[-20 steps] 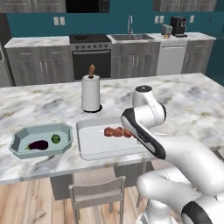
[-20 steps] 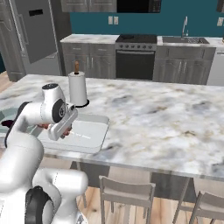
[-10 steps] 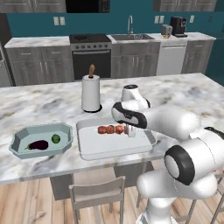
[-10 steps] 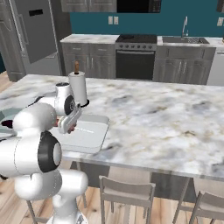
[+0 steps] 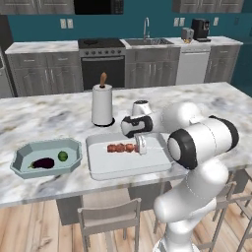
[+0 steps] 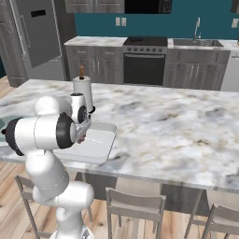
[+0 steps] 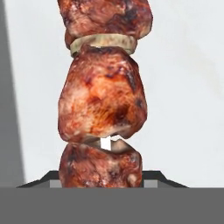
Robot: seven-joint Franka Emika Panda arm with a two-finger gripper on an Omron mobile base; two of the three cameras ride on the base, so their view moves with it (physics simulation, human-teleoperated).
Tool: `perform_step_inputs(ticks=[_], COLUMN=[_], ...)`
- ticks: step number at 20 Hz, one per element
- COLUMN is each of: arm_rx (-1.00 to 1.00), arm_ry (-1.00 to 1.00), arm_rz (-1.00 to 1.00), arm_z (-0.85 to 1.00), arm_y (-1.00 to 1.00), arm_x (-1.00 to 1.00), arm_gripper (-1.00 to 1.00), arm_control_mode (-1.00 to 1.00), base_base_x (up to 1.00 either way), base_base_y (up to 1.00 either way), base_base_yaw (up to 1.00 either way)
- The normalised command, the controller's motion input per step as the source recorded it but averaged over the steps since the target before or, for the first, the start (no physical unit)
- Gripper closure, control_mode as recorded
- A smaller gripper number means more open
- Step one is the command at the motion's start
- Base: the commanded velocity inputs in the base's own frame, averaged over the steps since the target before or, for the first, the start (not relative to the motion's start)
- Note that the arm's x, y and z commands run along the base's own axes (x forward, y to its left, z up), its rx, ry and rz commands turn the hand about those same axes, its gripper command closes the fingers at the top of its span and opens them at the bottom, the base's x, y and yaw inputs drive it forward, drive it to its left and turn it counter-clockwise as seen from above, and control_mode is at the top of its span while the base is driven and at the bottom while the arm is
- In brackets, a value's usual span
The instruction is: Place the cold items (avocado and eggplant) from the fridge in one tupperware on the dining counter. Place the warm items (kebab skewer and hot dog) in the stove area in another tupperware.
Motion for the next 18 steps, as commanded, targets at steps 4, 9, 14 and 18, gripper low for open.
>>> perform_step_inputs(ticks=[4,9,14,18], arm_rx=[0.00,0.00,0.00,0.00], arm_ry=[0.00,-0.03,-0.04,-0.02], arm_rz=[0.00,0.00,0.00,0.00], arm_z=[-0.27,-0.29,-0.28,-0.07], arm_y=[0.10,0.18,0.16,0.02], arm_x=[0.19,0.27,0.26,0.53], arm_gripper=[1.00,1.00,1.00,1.00], arm_control_mode=[-1.00,-1.00,-1.00,-1.00], base_base_x=[0.00,0.00,0.00,0.00], base_base_y=[0.00,0.00,0.00,0.00], base_base_yaw=[0.00,0.00,0.00,0.00])
